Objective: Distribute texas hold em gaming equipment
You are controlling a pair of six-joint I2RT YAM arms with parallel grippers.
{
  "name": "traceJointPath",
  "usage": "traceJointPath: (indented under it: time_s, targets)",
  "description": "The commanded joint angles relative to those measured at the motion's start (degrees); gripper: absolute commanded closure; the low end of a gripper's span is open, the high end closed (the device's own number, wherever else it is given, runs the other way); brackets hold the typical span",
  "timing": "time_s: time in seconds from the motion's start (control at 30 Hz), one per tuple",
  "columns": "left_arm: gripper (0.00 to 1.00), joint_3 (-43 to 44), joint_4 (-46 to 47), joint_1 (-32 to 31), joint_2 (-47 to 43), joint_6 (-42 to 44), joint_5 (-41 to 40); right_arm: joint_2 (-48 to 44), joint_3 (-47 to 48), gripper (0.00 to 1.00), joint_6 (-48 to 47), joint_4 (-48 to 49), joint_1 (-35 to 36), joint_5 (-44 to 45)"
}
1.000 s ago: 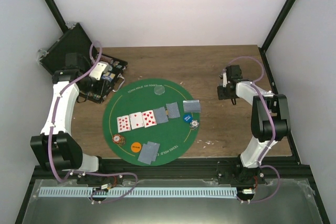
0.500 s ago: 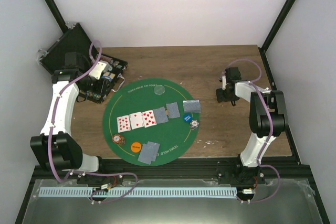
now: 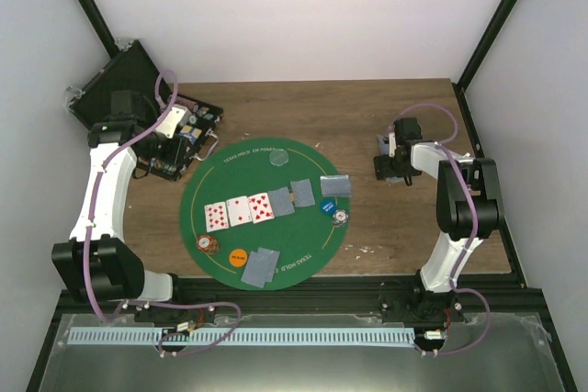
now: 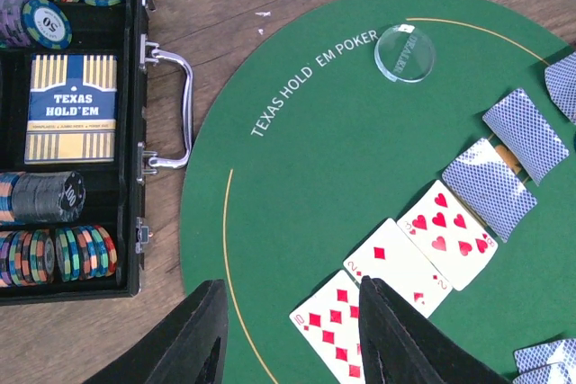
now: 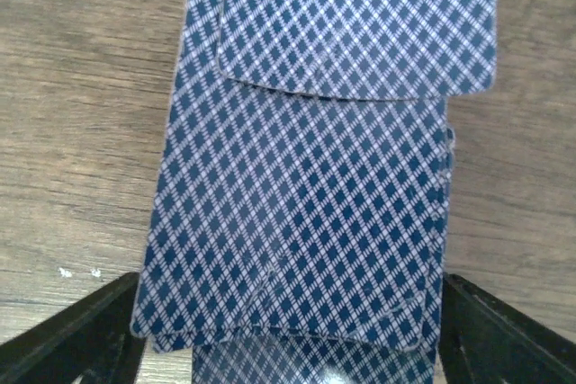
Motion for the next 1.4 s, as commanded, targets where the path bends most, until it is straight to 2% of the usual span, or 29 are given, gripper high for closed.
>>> traceJointPath:
  time_s: [0.0, 0.03, 0.07, 0.33, 0.5, 0.63, 0.7, 0.8, 0.87, 0.97, 1.07, 1.13, 1.27, 1.3, 1.37]
  targets:
    - [0.57, 1.05, 0.18, 0.03, -1.39, 1.13, -0.20, -0.92, 0.28, 0.09, 0.46, -2.25, -0.65, -0.36]
    - [0.57, 1.09, 0.18, -0.01, -1.46, 1.14, -0.09, -1.40, 0.46, 0.02, 0.64, -2.56, -0.65, -0.44]
    - [0.57, 1.10, 0.22, -0.02, -1.50, 1.21, 0.06, -2.00, 0.61, 0.00, 0.70, -2.87, -0.65, -0.63]
    - [0.57, 0.91, 0.04, 0.00, -1.41, 1.20, 0.78, -8.94, 4.09, 0.00, 0.87, -5.17, -0.65, -1.82]
    - [0.56, -0.38, 3.48, 1.25, -1.24, -1.75, -0.46, -17.22, 4.18, 0.00, 0.92, 0.29, -0.65, -7.15]
    - [0.48, -1.80, 10.48, 5.91, -1.80, -6.02, 0.26, -27.35, -1.77, 0.00, 1.34, 11.90, -0.65, -12.21]
    - [0.37, -2.13, 14.45, 8.22, -1.62, -9.59, -2.24, -33.25, -6.66, 0.00, 2.14, 19.65, -0.70, -14.76]
    - [0.16, -4.96, 21.17, 9.03, -2.11, -14.32, -7.80, -42.80, -14.98, 0.00, 3.94, 31.39, -0.74, -16.33]
    - [0.10, -9.95, 27.83, 9.03, -3.71, -17.44, -8.72, -46.94, -21.08, 0.00, 5.04, 38.96, -0.74, -15.13]
    - [0.04, -21.70, 44.15, 8.99, -7.86, -25.66, -15.00, -50.17, -28.66, 0.00, 6.47, 47.85, -0.83, -11.23]
    - [0.01, -34.71, 61.86, 9.03, -12.32, -29.02, -17.14, -50.42, -35.06, 0.00, 6.15, 55.62, -1.00, -7.95]
    - [0.01, -41.64, 71.47, 9.03, -13.75, -29.83, -16.53, -49.85, -40.21, 0.00, 5.29, 62.89, -1.16, -5.50]
    - [0.00, -52.85, 89.99, 8.83, -11.84, -30.29, -14.55, -45.55, -50.37, 0.00, 4.31, 84.05, -1.65, -1.20]
    - [0.00, -56.32, 96.47, 8.55, -11.03, -29.79, -14.11, -43.17, -51.77, 0.00, 4.30, 86.37, -1.62, -1.04]
    - [0.00, -60.12, 103.11, 7.71, -9.45, -30.15, -13.65, -39.60, -52.39, 0.00, 4.04, 88.99, -1.70, -1.41]
